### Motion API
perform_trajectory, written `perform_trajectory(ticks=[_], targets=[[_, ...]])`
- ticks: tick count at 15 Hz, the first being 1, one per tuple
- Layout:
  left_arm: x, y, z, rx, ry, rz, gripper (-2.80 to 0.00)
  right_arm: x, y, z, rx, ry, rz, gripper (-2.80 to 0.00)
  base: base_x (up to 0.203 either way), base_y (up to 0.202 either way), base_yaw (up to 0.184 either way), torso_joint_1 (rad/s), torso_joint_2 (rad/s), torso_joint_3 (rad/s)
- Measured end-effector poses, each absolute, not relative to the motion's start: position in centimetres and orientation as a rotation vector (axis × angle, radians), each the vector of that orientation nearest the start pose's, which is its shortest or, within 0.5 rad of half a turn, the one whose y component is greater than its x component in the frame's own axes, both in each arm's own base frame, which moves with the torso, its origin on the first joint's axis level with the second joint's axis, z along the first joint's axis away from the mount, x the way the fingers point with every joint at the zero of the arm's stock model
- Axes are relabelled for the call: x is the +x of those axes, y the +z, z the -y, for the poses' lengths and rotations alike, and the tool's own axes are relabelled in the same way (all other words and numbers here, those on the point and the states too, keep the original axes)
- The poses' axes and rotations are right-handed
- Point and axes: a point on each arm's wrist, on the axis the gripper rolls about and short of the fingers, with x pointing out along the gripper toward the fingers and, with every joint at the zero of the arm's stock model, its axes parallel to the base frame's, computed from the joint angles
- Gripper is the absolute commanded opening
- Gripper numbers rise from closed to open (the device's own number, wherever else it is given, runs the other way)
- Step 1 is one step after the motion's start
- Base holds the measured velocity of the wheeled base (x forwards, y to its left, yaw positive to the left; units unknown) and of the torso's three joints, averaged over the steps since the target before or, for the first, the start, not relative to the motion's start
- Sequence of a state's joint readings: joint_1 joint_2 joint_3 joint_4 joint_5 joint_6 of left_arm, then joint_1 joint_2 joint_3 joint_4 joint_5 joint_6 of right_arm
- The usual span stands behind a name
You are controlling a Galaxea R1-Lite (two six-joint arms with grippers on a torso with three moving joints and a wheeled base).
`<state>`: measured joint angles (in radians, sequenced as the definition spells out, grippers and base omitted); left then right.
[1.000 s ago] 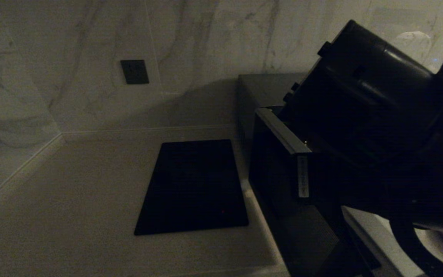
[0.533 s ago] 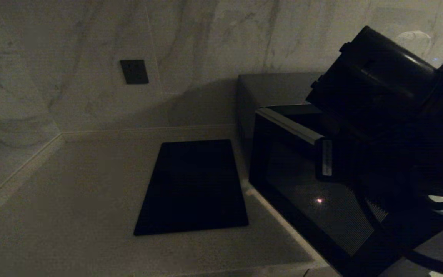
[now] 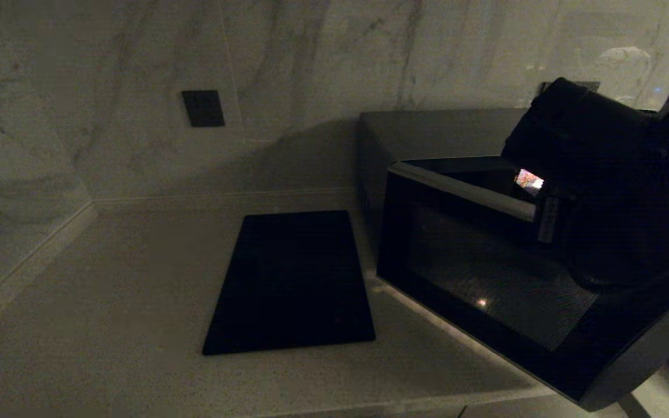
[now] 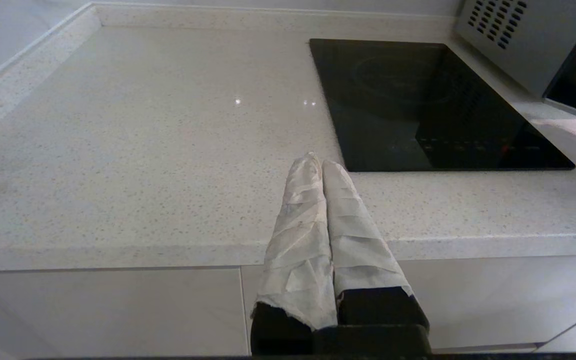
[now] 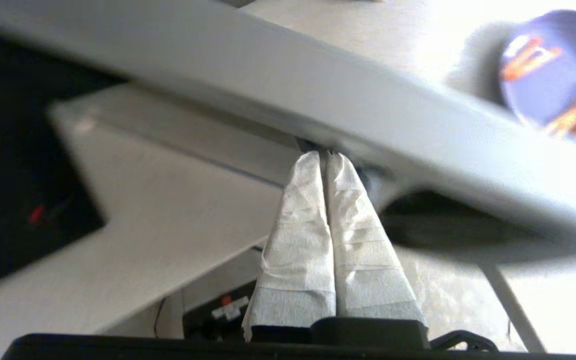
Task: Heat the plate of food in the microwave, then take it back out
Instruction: Close the microwave oven
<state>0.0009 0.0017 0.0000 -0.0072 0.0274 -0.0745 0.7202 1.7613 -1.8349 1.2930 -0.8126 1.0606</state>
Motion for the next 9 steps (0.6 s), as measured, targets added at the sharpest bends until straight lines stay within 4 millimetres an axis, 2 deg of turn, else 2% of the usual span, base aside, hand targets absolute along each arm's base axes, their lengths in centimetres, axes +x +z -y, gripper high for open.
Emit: perform_trajectory(ticks=[4, 9], targets=[[-2.3, 7.6, -0.1, -0.074, 0.027, 0.007, -2.8, 22.6, 28.9, -13.7, 0.182, -0.613, -0.694, -2.8, 0.0, 0.0, 0.0, 0.0, 0.0, 0.0], [-2.3, 7.6, -0.1, -0.074, 0.027, 0.007, -2.8, 24.8, 29.4, -12.5, 0.247, -0.664, -0.651, -2.8, 0.0, 0.0, 0.0, 0.0, 0.0, 0.0]])
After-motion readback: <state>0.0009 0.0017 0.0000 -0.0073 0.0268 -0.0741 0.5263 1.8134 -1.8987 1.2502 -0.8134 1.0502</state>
